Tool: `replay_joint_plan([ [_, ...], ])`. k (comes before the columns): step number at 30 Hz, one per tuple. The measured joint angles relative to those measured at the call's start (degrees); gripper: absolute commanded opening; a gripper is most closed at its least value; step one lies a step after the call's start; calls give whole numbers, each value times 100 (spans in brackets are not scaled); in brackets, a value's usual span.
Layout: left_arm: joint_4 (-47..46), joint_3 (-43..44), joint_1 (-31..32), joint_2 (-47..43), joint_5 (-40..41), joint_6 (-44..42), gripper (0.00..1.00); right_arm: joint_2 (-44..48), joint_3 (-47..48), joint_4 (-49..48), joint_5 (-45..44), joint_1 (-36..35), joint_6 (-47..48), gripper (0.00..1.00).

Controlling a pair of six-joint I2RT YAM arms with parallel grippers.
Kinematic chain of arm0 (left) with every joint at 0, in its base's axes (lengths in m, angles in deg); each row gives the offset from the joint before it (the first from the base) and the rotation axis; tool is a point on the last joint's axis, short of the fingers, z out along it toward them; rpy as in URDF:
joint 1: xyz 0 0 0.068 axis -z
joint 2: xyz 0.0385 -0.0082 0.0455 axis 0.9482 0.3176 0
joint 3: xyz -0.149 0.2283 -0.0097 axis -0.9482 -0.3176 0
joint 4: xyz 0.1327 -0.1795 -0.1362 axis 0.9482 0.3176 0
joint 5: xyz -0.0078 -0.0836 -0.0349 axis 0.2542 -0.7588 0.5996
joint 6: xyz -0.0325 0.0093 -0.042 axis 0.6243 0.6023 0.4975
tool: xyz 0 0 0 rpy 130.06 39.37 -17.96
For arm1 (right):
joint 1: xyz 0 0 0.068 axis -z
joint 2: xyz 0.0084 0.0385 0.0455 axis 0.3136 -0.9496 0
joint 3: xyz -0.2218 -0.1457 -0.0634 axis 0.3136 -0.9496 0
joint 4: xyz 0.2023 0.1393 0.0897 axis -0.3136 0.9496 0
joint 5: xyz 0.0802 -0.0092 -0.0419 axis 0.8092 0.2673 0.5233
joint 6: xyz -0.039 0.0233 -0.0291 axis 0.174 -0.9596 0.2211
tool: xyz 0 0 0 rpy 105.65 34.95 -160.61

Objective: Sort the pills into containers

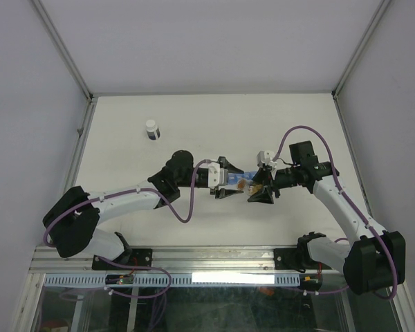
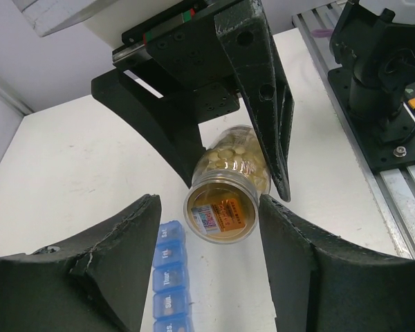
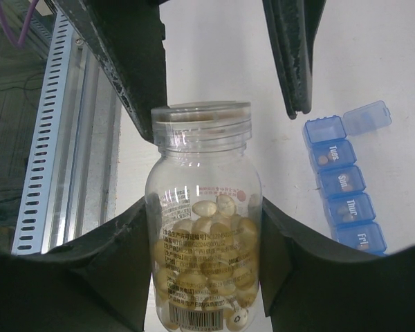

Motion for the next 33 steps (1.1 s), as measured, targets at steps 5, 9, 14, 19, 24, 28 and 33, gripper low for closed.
replay_joint_plan([
  [5,98,42,0,20,-76,24,47,0,0,-20,-4,0,-2,0],
  [9,170,79,-9,39,-164,46,38,0,0,-42,-7,0,0,0],
  [14,214,122,-37,44,-214,199,21,0,0,-79,4,0,0,0],
  [19,140,122,-37,46,-149,789,1,0,2,-76,42,0,0,0],
  [24,-181,0,-31,39,289,2127,0,0,35,-85,50,2,0,0],
  [28,-203,-129,208,-46,1182,3281,0,-4,39,-74,-39,7,0,0],
  [33,245,-107,564,-186,2380,4350,0,-11,39,31,-127,37,9,0],
])
